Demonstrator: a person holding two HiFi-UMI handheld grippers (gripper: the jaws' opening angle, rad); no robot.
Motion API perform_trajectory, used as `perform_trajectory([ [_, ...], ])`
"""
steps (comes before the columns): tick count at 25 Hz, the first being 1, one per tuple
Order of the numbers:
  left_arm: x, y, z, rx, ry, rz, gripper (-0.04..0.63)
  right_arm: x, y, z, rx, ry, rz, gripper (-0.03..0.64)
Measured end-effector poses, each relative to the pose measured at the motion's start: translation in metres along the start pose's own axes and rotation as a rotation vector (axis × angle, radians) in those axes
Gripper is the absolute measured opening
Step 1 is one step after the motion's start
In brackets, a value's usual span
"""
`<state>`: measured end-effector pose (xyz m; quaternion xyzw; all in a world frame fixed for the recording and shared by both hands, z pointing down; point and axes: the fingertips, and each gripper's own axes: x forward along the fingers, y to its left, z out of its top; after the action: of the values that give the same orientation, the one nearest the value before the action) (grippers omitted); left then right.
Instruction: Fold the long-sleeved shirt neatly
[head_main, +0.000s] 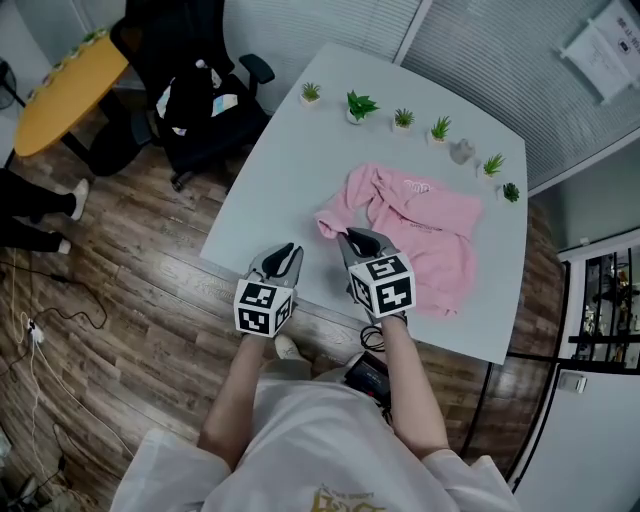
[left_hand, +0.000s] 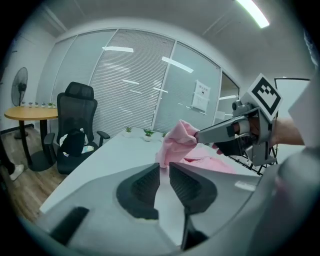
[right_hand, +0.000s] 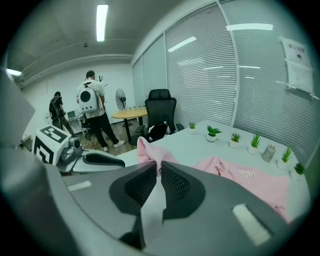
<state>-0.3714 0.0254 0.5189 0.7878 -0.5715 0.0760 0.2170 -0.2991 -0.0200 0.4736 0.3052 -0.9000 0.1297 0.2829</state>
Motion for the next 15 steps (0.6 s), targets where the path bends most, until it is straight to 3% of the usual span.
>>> perform_trajectory([
  [6, 0.011, -0.011, 0.019, 0.024, -0.017, -0.053, 0.077, -0.022, -0.020, 0.023, 0.086, -0.084, -0.041, 0.037],
  [15, 0.028, -0.031, 0.039, 0.048, -0.033, -0.124, 0.084, -0.058, -0.048, 0.054, 0.106, -0.167, -0.141, 0.038],
])
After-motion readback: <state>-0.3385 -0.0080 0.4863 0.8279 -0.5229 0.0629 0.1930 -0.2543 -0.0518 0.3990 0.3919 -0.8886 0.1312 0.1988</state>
